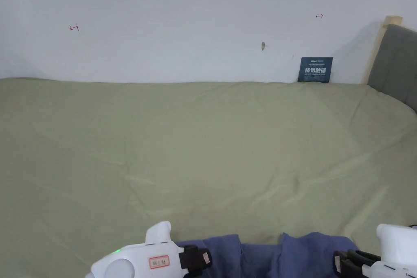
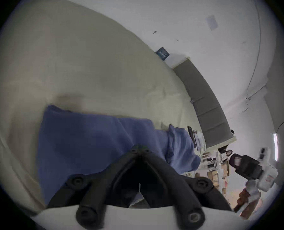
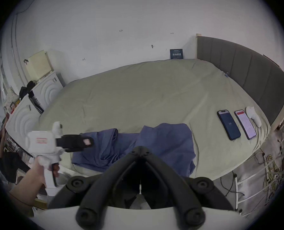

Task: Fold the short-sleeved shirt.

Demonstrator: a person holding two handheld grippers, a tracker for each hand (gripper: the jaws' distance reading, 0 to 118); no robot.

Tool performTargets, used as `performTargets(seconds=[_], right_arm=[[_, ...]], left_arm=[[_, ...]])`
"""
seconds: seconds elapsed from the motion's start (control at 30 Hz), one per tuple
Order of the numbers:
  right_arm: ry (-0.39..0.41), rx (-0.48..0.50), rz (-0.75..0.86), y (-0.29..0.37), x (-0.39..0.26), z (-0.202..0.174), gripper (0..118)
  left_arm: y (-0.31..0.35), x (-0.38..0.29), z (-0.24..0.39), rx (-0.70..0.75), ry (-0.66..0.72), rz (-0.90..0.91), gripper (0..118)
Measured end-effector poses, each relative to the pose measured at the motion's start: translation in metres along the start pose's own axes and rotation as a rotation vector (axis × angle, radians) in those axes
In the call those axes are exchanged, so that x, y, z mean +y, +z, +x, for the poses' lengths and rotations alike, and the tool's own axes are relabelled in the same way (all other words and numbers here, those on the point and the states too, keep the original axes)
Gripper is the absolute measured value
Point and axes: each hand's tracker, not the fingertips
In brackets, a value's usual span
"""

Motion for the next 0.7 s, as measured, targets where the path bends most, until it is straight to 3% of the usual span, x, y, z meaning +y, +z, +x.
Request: performTargets(seconds=[0.2,0.33,0.5,0.63,0.67,0.7], right_arm=[[0.006,0.000,0.036,0.016,0.004,-0.002,1],[0.013,0.005,0.074,0.022,0.012,-0.005,1],[0.012,0.024,0.073,0.013,0.015,-0.011,1],[0.025,0.042,0.060,0.009,0.013,-0.014,1],[0.029,0.045,0.057,0.007,0.013,-0.015,1],[0.030,0.046,0.048,0.006,0.013,-0.015,1]], left_arm=[[-0.050,-0.056,0.029,-0.051,-0.092,-0.180,0],[-0.061,-0.070,0.028,-0.122,0.051,-0.139,0],[-0.047,-0.062,0.044,-0.162,-0.017,-0.173,0],[0.018,-0.029,0.023,-0.252,-0.003,-0.063,0],[0.037,-0.019,0.009,-0.272,0.000,-0.038,15],[0.056,-0.009,-0.007,-0.256,0.001,-0.006,65]])
